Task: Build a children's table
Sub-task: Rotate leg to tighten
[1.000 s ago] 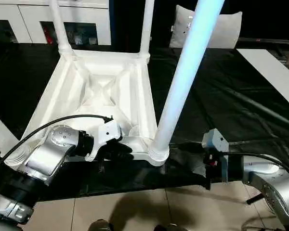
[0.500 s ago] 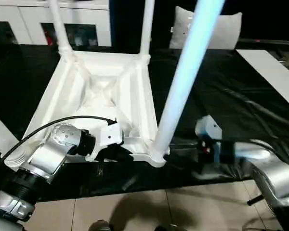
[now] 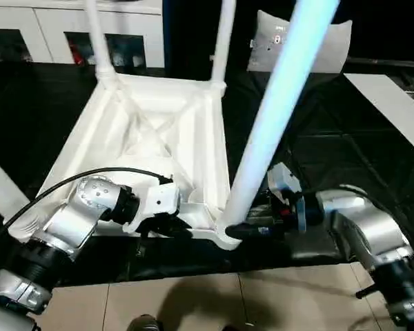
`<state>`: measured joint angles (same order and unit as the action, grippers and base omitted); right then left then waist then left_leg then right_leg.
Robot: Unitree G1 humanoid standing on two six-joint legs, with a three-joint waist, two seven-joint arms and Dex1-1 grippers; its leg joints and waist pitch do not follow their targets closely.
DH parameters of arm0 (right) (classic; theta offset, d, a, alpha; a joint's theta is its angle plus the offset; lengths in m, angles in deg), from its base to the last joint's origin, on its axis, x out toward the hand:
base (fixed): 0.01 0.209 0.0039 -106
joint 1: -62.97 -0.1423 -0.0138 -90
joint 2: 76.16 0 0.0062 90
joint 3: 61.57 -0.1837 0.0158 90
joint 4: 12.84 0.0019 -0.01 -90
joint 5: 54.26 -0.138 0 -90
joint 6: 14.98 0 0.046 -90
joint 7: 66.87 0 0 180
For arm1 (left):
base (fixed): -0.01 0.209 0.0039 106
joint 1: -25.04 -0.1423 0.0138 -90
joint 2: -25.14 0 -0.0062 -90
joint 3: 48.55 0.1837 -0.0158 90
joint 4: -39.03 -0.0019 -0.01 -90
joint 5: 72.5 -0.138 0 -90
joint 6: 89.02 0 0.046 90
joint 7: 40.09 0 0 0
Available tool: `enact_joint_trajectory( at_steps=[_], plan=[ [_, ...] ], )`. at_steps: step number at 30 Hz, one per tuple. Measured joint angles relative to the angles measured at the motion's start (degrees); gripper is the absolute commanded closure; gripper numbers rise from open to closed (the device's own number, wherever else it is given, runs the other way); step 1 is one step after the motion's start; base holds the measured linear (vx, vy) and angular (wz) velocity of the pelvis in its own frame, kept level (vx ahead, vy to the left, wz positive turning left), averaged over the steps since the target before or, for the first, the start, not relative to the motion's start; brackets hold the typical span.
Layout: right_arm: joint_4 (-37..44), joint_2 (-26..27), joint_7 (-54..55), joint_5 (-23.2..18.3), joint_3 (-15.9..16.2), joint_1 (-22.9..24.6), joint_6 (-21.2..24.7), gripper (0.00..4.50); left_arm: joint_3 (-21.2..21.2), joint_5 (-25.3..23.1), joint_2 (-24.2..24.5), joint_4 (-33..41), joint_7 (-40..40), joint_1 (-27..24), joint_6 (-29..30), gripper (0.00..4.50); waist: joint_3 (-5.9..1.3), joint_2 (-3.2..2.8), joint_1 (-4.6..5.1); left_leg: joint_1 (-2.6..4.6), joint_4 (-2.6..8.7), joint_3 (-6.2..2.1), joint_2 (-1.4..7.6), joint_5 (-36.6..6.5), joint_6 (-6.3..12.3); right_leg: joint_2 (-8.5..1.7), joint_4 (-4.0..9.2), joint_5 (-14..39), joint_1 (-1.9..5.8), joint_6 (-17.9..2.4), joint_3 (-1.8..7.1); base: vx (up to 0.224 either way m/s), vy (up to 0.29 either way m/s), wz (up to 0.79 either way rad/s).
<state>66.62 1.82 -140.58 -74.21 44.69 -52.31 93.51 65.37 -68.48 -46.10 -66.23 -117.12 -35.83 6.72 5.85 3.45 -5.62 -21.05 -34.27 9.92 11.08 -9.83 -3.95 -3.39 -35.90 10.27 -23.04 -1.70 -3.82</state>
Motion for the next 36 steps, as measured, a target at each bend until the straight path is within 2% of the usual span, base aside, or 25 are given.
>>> enact_joint_trajectory(
  at_steps=[11, 15, 18, 22, 27, 29, 31, 33, 35, 36],
  plan=[
    [-4.2, 0.4, -2.2, 0.6, 0.5, -2.1, -1.6, 2.32, 0.5, -0.2, -0.5, -0.9, -0.5, 0.7, -0.5, 4.5, -0.06, 0.09, -0.41, -0.01, -0.08, 0.0, 0.01, 0.0, 0.0, -0.02, -0.01, 0.0, 0.03, 0.0, -0.02, 0.0, 0.0, 0.0],
    [-4.2, 0.4, -2.3, 0.6, 0.4, -2.0, -1.3, 2.42, -0.1, 0.1, -0.8, -0.8, -0.9, 0.7, 1.7, 4.5, -0.07, 0.08, -0.41, -0.01, -0.07, 0.0, 0.01, 0.0, 0.0, -0.02, -0.01, 0.0, 0.02, 0.0, -0.01, 0.0, 0.0, 0.0],
    [-2.2, 0.6, -1.0, 0.6, -0.3, -0.7, 0.0, 2.43, -0.5, 0.2, -1.2, 0.6, 0.0, 0.3, 5.5, 4.5, -0.1, 0.02, -0.54, 0.0, -0.06, 0.0, 0.0, 0.0, 0.01, -0.02, 0.0, 0.0, 0.02, 0.0, -0.01, 0.0, 0.0, 0.0],
    [2.1, 3.1, 6.1, 0.8, -2.4, 3.1, 3.0, 2.44, -1.4, 0.0, -2.7, 2.1, 3.3, -0.2, 10.9, 4.5, -0.21, -0.16, -0.56, 0.19, -0.06, 0.0, 0.0, 0.0, 0.0, -0.02, 0.01, 0.0, 0.18, 0.1, 0.0, 0.0, 0.0, 0.0],
    [2.4, 12.9, 27.1, 4.5, -8.6, 4.4, 7.7, 2.48, -4.7, -2.7, -9.1, 2.0, 15.0, -0.4, 19.6, 4.5, -0.3, -0.41, 1.96, 0.69, -0.05, -0.1, -0.04, 0.1, -0.11, -0.07, 0.3, 0.1, 0.37, 0.2, -0.22, -0.022, 0.005, -0.05],
    [1.0, 17.0, 35.4, 5.7, -11.0, 3.6, 8.8, 2.48, -5.8, -3.3, -13.0, 1.7, 20.5, -0.3, 22.9, 4.5, -0.41, -0.72, 3.06, 0.69, 0.09, -0.53, -0.02, 0.1, -0.11, -0.11, 1.16, 0.1, 0.53, 0.2, -0.86, -0.05, 0.028, -0.19],
    [0.0, 20.3, 42.4, 7.2, -12.5, 2.6, 9.5, 2.48, -6.2, -3.9, -15.8, 0.9, 25.2, 0.5, 25.4, 4.5, -0.33, -1.13, 3.99, 0.65, 0.13, -1.09, 0.02, 0.1, -0.11, -0.25, 2.1, 0.1, 0.87, 0.2, -1.86, 0.0, 0.0, 0.0],
    [-1.5, 23.5, 48.0, 8.1, -13.8, 1.6, 9.7, 2.48, -6.7, -4.3, -17.6, -0.1, 28.4, 1.0, 26.2, 4.5, -0.19, -1.56, 4.38, 0.79, 0.15, -1.57, 0.02, 0.0, -0.1, -0.27, 2.86, 0.1, 1.27, 0.2, -2.48, 0.0, 0.0, 0.0],
    [-2.6, 26.2, 53.5, 9.1, -14.7, 0.3, 9.7, 2.48, -7.2, -5.0, -19.2, -1.0, 31.1, 1.6, 26.8, 4.5, -0.11, -1.68, 5.15, 0.74, 0.15, -1.7, -0.01, 0.0, -0.1, -0.96, 3.22, 0.1, 1.35, 0.2, -3.54, 0.0, 0.0, 0.0],
    [-3.2, 28.0, 55.9, 9.6, -15.8, -0.1, 9.6, 2.48, -7.3, -5.7, -20.2, -1.5, 32.3, 2.0, 27.0, 4.5, -0.09, -1.71, 5.29, 0.74, 0.15, -1.75, -0.01, 0.0, -0.09, -1.0, 3.35, 0.1, 1.42, 0.2, -3.69, 0.0, 0.0, 0.0]
  ],
)
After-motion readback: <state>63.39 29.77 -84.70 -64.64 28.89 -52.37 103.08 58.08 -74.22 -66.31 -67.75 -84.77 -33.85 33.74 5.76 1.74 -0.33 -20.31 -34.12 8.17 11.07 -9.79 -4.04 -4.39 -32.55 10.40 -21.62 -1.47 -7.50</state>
